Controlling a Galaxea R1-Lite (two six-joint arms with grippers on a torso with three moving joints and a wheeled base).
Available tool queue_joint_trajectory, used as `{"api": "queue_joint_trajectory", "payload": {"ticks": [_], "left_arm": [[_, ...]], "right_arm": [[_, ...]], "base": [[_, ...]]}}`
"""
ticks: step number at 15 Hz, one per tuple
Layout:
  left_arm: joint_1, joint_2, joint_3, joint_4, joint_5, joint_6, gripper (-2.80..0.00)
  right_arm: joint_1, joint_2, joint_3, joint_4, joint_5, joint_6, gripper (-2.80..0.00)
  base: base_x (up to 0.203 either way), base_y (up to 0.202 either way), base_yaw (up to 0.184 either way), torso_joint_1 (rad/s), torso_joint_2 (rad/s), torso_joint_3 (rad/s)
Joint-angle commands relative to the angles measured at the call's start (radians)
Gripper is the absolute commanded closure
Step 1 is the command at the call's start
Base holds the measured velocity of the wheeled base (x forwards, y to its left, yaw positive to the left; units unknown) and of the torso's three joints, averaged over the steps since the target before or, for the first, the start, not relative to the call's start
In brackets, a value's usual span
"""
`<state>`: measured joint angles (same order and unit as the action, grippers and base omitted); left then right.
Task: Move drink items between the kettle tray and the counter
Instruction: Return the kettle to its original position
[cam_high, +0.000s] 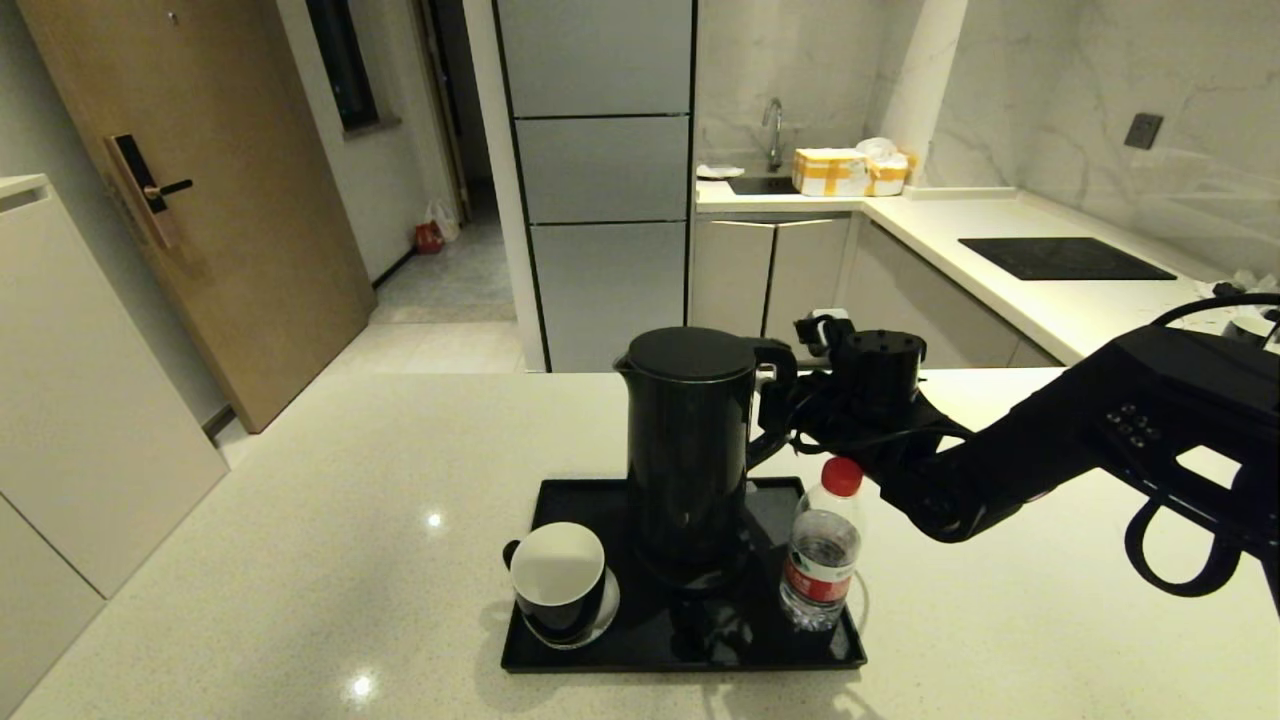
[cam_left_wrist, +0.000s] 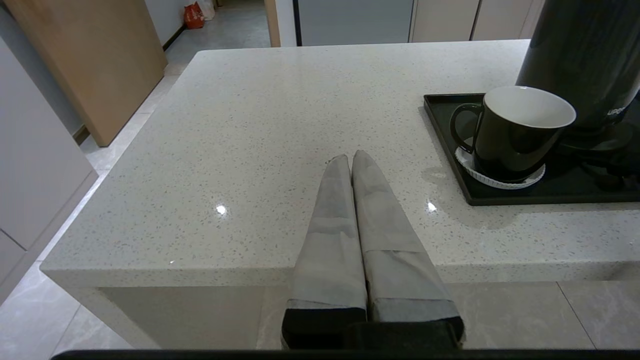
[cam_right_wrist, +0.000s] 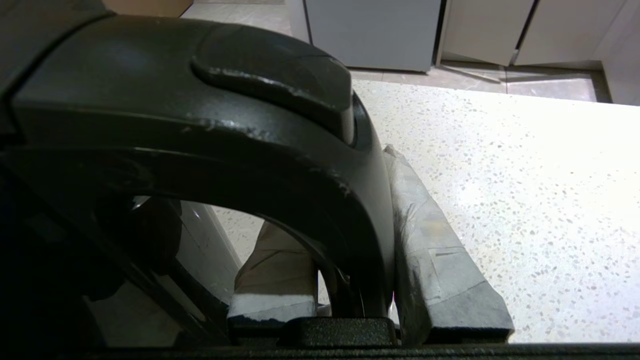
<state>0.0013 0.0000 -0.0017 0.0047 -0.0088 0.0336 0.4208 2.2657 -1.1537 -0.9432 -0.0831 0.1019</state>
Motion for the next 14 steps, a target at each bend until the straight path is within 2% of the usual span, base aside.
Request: {"api": "queue_joint_trajectory", "payload": {"ticks": [1,6,14], "left_arm": [[0.000,0.000,0.000,0.000,0.000,0.000,0.00],[0.000,-0.002,0.000,0.000,0.000,0.000,0.00],[0.000,-0.002,0.000,0.000,0.000,0.000,0.00]], "right_arm": [[0.012,0.001,0.010,-0.003,0.000,-0.001,0.00],[0.029,0.029,0.008,-0.002,-0.005,-0.004,0.00],[0.005,0.031,0.033,-0.002,-0.005,-0.034,0.00]], "base": [[0.000,0.000,0.000,0.000,0.00,0.000],[0.000,0.000,0.000,0.000,0.00,0.000],[0.000,0.000,0.000,0.000,0.00,0.000]]}}
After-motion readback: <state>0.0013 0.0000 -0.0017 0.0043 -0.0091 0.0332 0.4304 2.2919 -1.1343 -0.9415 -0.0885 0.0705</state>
